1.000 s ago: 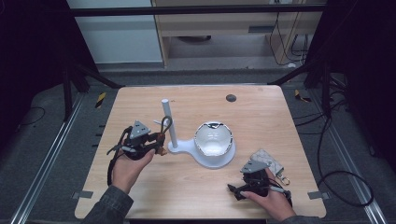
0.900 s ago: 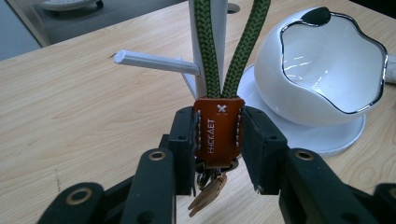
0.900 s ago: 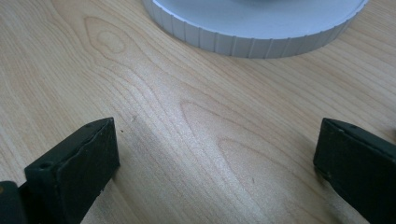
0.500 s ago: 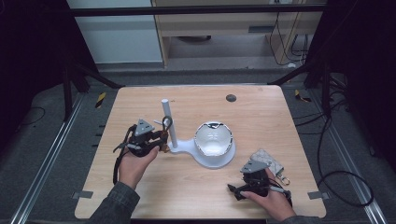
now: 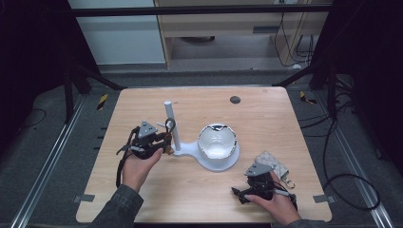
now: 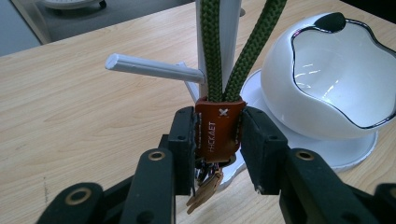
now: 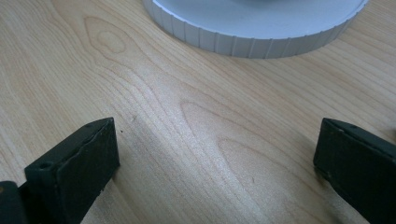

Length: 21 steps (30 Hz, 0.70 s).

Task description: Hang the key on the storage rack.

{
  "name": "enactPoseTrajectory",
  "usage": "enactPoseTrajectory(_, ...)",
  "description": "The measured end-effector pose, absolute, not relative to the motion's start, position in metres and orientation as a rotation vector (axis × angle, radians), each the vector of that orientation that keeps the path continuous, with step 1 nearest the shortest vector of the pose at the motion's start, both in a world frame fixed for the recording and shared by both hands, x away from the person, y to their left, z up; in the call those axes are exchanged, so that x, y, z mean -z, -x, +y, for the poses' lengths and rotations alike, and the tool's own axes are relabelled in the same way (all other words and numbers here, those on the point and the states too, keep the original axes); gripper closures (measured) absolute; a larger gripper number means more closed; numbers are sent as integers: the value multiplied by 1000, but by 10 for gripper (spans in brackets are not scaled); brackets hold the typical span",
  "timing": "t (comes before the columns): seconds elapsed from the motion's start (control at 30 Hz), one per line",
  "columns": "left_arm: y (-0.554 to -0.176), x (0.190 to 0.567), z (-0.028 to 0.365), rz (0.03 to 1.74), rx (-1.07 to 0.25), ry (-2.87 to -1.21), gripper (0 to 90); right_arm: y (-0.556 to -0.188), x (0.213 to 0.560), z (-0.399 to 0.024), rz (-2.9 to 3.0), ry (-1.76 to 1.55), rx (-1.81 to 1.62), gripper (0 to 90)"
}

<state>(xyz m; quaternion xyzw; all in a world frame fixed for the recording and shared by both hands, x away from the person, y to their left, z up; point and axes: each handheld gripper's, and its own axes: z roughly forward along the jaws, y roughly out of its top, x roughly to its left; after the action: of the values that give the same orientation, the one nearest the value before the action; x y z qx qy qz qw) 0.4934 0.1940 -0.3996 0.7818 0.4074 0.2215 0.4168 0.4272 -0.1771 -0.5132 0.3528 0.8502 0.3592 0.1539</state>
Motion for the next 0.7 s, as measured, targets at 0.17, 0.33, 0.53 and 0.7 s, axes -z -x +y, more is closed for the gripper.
enactPoseTrajectory(0.17, -495, 400, 193, 1025, -558, -1960, 655, -427, 513, -177, 2437, -1011, -1030, 2)
enactPoseTrajectory(0.33, -496, 401, 191, 1025, -554, -1962, 654, -427, 513, -177, 2437, -1011, -1030, 2)
enactPoseTrajectory(0.53, -498, 401, 189, 1027, -553, -1960, 648, -427, 513, -177, 2437, -1011, -1030, 2)
enactPoseTrajectory(0.7, -497, 402, 190, 1030, -554, -1964, 625, -427, 513, -177, 2438, -1010, -1029, 2)
